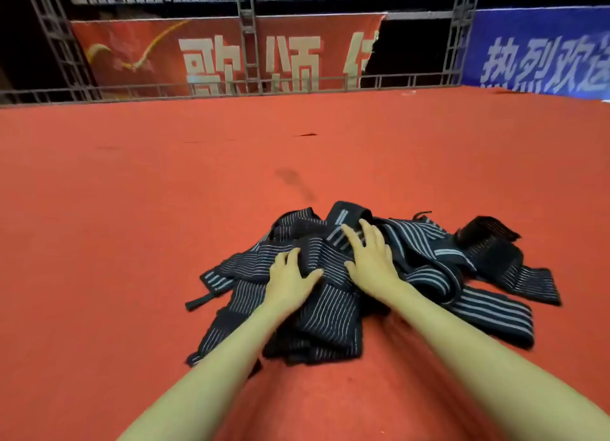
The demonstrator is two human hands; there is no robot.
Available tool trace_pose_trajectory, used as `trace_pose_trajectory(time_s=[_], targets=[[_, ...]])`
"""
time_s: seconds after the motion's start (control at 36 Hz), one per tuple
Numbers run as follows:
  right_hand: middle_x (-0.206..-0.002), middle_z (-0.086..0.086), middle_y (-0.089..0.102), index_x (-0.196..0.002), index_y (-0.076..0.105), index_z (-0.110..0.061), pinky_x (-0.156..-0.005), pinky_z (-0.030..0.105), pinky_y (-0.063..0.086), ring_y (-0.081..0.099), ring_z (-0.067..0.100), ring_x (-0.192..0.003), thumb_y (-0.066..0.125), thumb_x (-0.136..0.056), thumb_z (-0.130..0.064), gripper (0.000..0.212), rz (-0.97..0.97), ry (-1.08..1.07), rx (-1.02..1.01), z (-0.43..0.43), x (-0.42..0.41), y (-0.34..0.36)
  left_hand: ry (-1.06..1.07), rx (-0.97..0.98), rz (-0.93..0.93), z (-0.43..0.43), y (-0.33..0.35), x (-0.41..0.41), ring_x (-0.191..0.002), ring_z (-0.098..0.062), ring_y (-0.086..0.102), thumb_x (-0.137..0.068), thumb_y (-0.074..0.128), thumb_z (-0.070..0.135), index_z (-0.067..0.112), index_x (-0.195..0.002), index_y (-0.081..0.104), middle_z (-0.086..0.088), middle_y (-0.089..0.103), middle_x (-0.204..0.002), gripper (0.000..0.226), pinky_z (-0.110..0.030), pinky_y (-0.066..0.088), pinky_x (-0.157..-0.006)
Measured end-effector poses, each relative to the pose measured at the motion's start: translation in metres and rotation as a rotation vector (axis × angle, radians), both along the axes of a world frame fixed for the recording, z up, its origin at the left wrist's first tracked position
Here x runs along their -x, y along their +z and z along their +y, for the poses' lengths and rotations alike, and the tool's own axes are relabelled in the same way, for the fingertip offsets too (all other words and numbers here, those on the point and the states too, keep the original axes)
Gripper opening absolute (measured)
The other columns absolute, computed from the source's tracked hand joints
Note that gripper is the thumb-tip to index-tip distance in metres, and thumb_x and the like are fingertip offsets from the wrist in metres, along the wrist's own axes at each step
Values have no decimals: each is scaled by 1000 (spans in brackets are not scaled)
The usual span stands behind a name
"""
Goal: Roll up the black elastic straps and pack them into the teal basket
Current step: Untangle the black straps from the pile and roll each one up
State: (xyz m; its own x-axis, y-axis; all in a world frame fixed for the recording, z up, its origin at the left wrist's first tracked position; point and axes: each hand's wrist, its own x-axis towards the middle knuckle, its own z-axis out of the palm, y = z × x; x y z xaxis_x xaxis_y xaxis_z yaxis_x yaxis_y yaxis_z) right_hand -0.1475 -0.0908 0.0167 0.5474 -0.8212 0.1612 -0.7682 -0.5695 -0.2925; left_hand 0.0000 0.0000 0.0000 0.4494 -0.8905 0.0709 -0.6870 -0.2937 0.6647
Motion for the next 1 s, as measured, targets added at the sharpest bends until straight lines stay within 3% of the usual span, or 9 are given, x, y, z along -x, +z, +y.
trace_pose_trajectory(time_s=[0.17,0.33,0.44,0.56,0.64,0.75,0.86,0.94,1.0], targets=[[-143,8,38,-150,20,-26,-99,48,35,34,32,-131,59,-91,-42,72,146,-99,-48,-37,-9,0,91,4,-133,-21,-26,9,-145,-25,8,-98,34,47,20,-151,14,-10,12,-157,63,-49,21,-114],[-120,6,53,-132,52,-15,-65,30,37,55,27,-104,54,-96,-19,37,-105,-125,14,-55,-13,-2,54,62,-94,-28,-21,-4,-144,-23,15,-103,29,34,27,-148,28,-6,23,-155,46,-44,25,-114],[-125,7,51,-131,50,-14,-70,32,39,51,28,-112,56,-94,-19,37,-335,-195,41,-52,-15,9,75,105,-271,-13,16,-6,-129,-21,40,-102,31,37,26,-140,43,3,42,-142,41,-41,43,-95],[-134,10,40,-138,37,-15,-88,38,41,38,30,-124,60,-93,-23,51,-382,-145,15,-29,-11,21,110,260,-404,22,37,4,-125,-23,40,-100,37,37,25,-135,50,1,45,-138,39,-41,36,-99],[-129,4,52,-129,50,-17,-96,34,38,45,22,-121,55,-95,-32,38,-532,1,-9,5,-5,33,57,385,-222,45,41,17,-121,-17,44,-99,42,38,22,-128,57,4,51,-128,37,-37,34,-103],[-114,-12,61,-119,56,-30,-92,23,41,56,4,-106,61,-89,-45,34,-581,231,-444,49,11,37,115,534,163,68,41,32,-108,-10,57,-97,50,34,18,-111,66,9,64,-110,28,-31,41,-98],[-108,-2,54,-125,54,-25,-88,22,37,51,11,-104,70,-85,-29,43,-353,231,-329,59,30,24,139,583,444,88,43,37,-93,-13,65,-95,51,41,22,-89,68,7,72,-91,26,-44,49,-90],[-99,-4,47,-98,60,-28,-83,21,31,45,7,-93,67,-87,-21,15,-312,234,-258,62,39,22,127,579,557,98,48,41,-96,-15,67,-94,52,44,21,-92,68,5,73,-95,28,-47,49,-92],[-90,-8,51,-80,52,-34,-75,19,32,46,-1,-80,62,-87,-11,26,-420,220,-254,66,43,29,134,555,597,100,52,40,-97,-14,67,-94,53,43,22,-94,69,6,73,-98,27,-46,49,-94]])
